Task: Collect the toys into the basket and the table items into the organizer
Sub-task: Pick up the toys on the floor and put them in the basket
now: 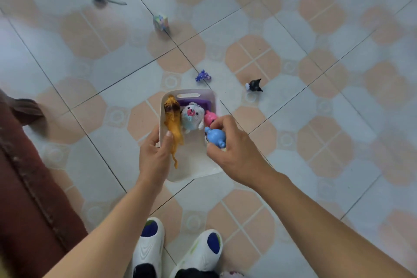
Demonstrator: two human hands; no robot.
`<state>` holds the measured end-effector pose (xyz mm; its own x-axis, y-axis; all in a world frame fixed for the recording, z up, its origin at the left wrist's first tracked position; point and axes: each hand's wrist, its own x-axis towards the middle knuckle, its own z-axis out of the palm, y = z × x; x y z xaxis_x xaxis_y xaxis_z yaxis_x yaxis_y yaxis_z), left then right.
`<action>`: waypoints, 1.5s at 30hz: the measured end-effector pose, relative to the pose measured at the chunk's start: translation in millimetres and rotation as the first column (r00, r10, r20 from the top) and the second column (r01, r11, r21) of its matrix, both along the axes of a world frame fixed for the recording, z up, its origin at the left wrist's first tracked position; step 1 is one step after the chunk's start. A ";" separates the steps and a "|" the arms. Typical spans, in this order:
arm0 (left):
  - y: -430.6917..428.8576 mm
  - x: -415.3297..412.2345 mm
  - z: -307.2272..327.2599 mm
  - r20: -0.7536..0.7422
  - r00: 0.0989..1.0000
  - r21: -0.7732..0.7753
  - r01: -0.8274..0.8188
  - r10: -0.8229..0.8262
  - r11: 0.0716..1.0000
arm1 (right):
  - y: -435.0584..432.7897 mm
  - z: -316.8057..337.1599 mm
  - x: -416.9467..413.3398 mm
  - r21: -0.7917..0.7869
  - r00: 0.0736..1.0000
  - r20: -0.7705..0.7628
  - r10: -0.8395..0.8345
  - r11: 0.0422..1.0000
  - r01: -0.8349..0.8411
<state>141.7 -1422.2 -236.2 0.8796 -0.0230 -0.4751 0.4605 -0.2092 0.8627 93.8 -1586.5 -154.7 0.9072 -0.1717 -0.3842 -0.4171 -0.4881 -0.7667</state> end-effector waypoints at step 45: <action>-90.4 143.3 29.2 -0.015 1.000 -0.040 -0.010 0.009 0.999 | -64.0 -35.3 157.7 -0.694 0.962 0.233 0.144 0.717 0.060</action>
